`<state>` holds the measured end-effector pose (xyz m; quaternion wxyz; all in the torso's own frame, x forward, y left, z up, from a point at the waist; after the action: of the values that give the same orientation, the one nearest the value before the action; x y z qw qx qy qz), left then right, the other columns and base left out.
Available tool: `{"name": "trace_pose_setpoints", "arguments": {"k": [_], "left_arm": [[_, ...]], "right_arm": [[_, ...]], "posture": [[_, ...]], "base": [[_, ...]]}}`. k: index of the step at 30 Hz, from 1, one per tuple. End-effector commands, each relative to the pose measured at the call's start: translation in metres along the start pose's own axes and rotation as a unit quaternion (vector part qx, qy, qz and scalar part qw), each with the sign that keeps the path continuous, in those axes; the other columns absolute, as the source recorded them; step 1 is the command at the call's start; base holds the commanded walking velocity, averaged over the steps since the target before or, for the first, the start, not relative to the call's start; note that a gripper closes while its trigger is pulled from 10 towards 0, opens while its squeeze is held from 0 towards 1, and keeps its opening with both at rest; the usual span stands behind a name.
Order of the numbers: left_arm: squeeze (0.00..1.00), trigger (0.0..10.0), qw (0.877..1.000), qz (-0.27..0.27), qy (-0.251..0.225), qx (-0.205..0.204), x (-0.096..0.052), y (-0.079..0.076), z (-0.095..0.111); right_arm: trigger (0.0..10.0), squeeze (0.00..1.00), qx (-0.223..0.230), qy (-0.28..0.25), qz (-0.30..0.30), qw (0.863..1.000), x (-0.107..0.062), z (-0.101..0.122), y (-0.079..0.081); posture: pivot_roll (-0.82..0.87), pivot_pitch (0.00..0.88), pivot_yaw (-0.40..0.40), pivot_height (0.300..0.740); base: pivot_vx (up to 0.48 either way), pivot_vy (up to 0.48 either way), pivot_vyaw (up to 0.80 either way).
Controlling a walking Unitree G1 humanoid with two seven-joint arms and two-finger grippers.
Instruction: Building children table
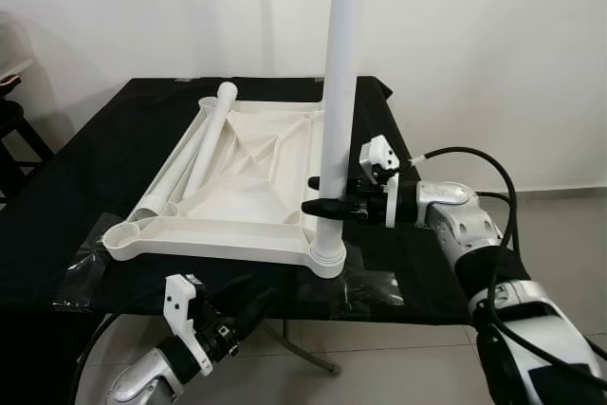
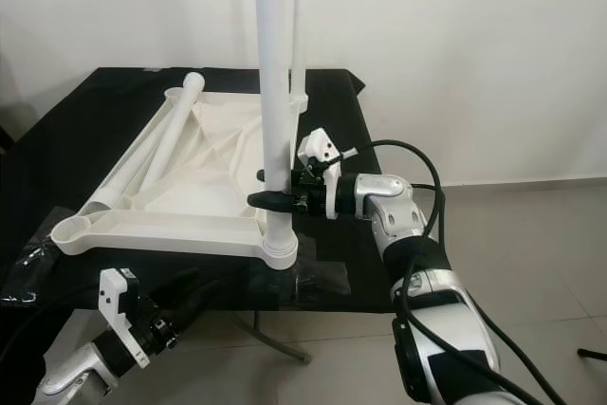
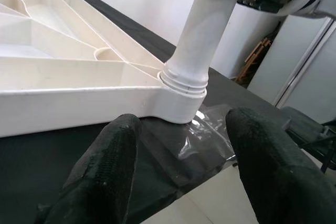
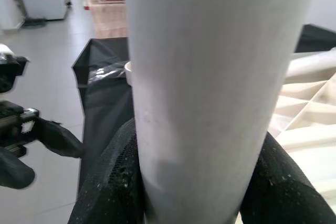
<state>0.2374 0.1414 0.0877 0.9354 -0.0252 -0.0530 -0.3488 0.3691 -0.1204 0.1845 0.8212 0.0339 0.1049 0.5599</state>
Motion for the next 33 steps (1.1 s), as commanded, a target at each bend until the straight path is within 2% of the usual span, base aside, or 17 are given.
{"name": "trace_pose_setpoints", "arguments": {"k": [1, 3, 4, 6, 7, 8, 10, 15, 16, 18, 19, 23, 24, 25, 26, 27, 33], "left_arm": [[0.00, 10.0, 1.000, 0.003, 0.002, -0.002, -0.003, -0.002, -0.001], [0.00, 10.0, 1.000, 0.003, 0.002, -0.001, -0.004, -0.002, -0.001], [0.00, 10.0, 1.000, 0.003, 0.002, -0.001, -0.006, -0.002, 0.000], [0.00, 10.0, 1.000, 0.003, 0.002, -0.001, -0.006, -0.002, 0.000], [0.00, 10.0, 1.000, 0.005, 0.003, -0.002, -0.008, -0.001, 0.001], [0.00, 10.0, 1.000, 0.005, 0.003, -0.002, -0.008, -0.001, 0.001], [0.00, 10.0, 1.000, -0.001, 0.007, -0.001, -0.008, 0.000, 0.000], [0.00, 10.0, 1.000, -0.002, 0.007, -0.007, -0.007, 0.002, -0.001], [0.00, 10.0, 1.000, -0.001, 0.007, -0.007, -0.007, 0.002, -0.001], [0.00, 10.0, 1.000, 0.002, 0.007, -0.006, -0.008, 0.002, -0.001], [0.00, 10.0, 1.000, 0.004, 0.007, -0.004, -0.008, 0.002, -0.001], [0.00, 10.0, 1.000, 0.006, 0.007, -0.002, -0.008, 0.002, -0.001], [0.00, 10.0, 1.000, 0.006, 0.007, -0.002, -0.007, 0.003, -0.001], [0.00, 10.0, 1.000, 0.006, 0.007, -0.002, -0.007, 0.003, -0.001], [0.00, 10.0, 1.000, 0.005, 0.006, -0.003, -0.006, 0.003, -0.001], [0.00, 10.0, 1.000, 0.005, 0.006, -0.004, -0.006, 0.003, 0.000], [0.00, 10.0, 1.000, 0.005, 0.006, -0.003, -0.005, 0.003, 0.000]], "right_arm": [[0.0, 0.00, 0.037, 0.030, -0.080, 0.996, -0.007, -0.041, -0.001], [0.0, 0.00, 0.047, 0.033, -0.113, 0.992, -0.007, -0.053, 0.003], [0.0, 0.00, 0.078, -0.004, -0.228, 0.970, -0.002, -0.068, 0.004], [0.0, 0.00, 0.078, -0.004, -0.228, 0.970, -0.002, -0.068, 0.004], [0.0, 0.00, 0.121, -0.009, -0.319, 0.940, 0.002, -0.100, 0.027], [0.0, 0.00, 0.121, -0.009, -0.319, 0.940, 0.002, -0.100, 0.027], [0.0, 0.00, 0.172, -0.018, -0.399, 0.901, 0.007, -0.127, 0.060], [0.0, 0.00, 0.144, -0.038, -0.392, 0.908, 0.023, -0.107, 0.049], [10.0, 0.00, 0.138, -0.043, -0.397, 0.906, 0.024, -0.101, 0.043], [10.0, 0.00, 0.138, -0.048, -0.377, 0.915, 0.029, -0.094, 0.041], [10.0, 1.00, 0.143, -0.060, -0.330, 0.931, 0.034, -0.085, 0.041], [10.0, 1.00, 0.135, -0.073, -0.237, 0.959, 0.037, -0.065, 0.046], [10.0, 1.00, 0.108, -0.068, -0.175, 0.976, 0.033, -0.053, 0.048], [10.0, 1.00, 0.108, -0.068, -0.175, 0.976, 0.033, -0.053, 0.048], [10.0, 0.67, 0.074, -0.061, -0.130, 0.987, 0.025, -0.040, 0.049], [10.0, 0.00, 0.044, -0.050, -0.102, 0.993, 0.016, -0.031, 0.047], [10.0, 0.00, -0.003, 0.005, -0.031, 1.000, -0.009, -0.014, 0.023]], "posture": [[0.06, 0.000, -0.022, 0.740], [0.06, 0.000, -0.024, 0.740], [0.06, 0.000, -0.027, 0.740], [0.06, 0.000, -0.027, 0.740], [0.06, 0.000, -0.011, 0.740], [0.06, 0.000, -0.011, 0.740], [0.03, 0.000, 0.015, 0.740], [0.05, 0.000, 0.006, 0.740], [0.05, 0.000, 0.003, 0.740], [0.06, 0.000, 0.000, 0.740], [0.06, 0.000, -0.002, 0.740], [0.06, 0.000, -0.002, 0.740], [0.06, 0.000, -0.001, 0.740], [0.06, 0.000, -0.001, 0.740], [0.06, 0.000, 0.001, 0.740], [0.06, 0.000, 0.003, 0.740], [0.07, 0.000, -0.001, 0.740]], "base": [[0.000, 0.000, 0.00], [0.000, 0.000, 0.00], [0.000, 0.000, 0.00], [0.000, 0.000, 0.00], [0.000, 0.000, 0.00], [0.000, 0.000, 0.00], [0.000, 0.000, 0.00], [0.000, 0.000, 0.00], [0.000, 0.000, 0.00], [0.000, 0.000, 0.00], [0.000, 0.000, 0.00], [0.000, 0.000, 0.00], [0.000, 0.000, 0.00], [0.000, 0.000, 0.00], [0.000, 0.000, 0.00], [0.000, 0.000, 0.00], [0.000, 0.000, 0.00]]}}
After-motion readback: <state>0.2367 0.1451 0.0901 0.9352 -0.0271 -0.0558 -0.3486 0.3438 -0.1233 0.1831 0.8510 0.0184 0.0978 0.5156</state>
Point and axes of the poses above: a point about 5 cm out from each wrist's last joint towards the gripper, its own x axis pointing out of the wrist towards the gripper, its own z axis along the axis of the wrist's last joint, y = z × x, the point moved 2 cm from there along x, pointing out of the wrist towards the gripper, and after that the axes turned 15 degrees about x, right-handed, at the moved point
